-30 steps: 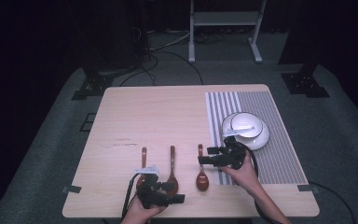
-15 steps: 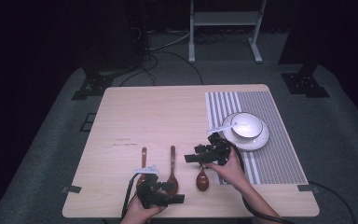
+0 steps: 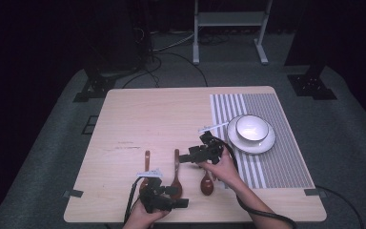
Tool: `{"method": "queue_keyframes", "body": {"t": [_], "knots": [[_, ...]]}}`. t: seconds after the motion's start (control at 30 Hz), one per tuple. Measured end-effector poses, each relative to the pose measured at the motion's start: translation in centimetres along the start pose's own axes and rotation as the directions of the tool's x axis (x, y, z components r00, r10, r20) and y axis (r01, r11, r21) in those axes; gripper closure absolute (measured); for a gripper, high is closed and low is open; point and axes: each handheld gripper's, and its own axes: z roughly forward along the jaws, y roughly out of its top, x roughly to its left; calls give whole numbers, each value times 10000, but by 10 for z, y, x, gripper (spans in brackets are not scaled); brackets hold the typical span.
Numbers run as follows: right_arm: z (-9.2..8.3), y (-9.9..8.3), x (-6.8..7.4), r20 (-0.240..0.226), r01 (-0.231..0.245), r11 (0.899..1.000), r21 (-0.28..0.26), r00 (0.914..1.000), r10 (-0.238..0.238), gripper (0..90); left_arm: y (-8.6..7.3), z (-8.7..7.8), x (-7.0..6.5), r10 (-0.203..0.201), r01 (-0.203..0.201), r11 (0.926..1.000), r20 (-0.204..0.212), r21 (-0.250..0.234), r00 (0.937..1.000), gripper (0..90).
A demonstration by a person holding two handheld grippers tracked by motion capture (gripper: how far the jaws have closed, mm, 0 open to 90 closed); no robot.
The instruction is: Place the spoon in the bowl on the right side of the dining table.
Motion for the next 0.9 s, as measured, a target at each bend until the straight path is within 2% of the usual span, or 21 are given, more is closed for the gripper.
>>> {"method": "queue_keyframes", "body": {"t": [0.13, 0.17, 0.37, 0.9], "knots": [[11, 3, -4, 96, -69, 9998, 175, 9999, 67, 182, 0, 0, 0, -6, 6, 10000, 0, -1, 10000, 56], [14, 3, -5, 188, -121, 9997, 228, 9998, 117, 214, 0, 0, 0, -2, 2, 10000, -1, -2, 10000, 56], [24, 5, -11, 360, -237, 9990, 376, 9991, 223, 214, 0, 0, 1, -9, 9, 10000, 40, -30, 10000, 56], [48, 10, -14, 1038, -263, 9970, 723, 9944, 187, 252, 0, 0, 1, 21, -21, 10000, 62, -19, 10000, 56]]}}
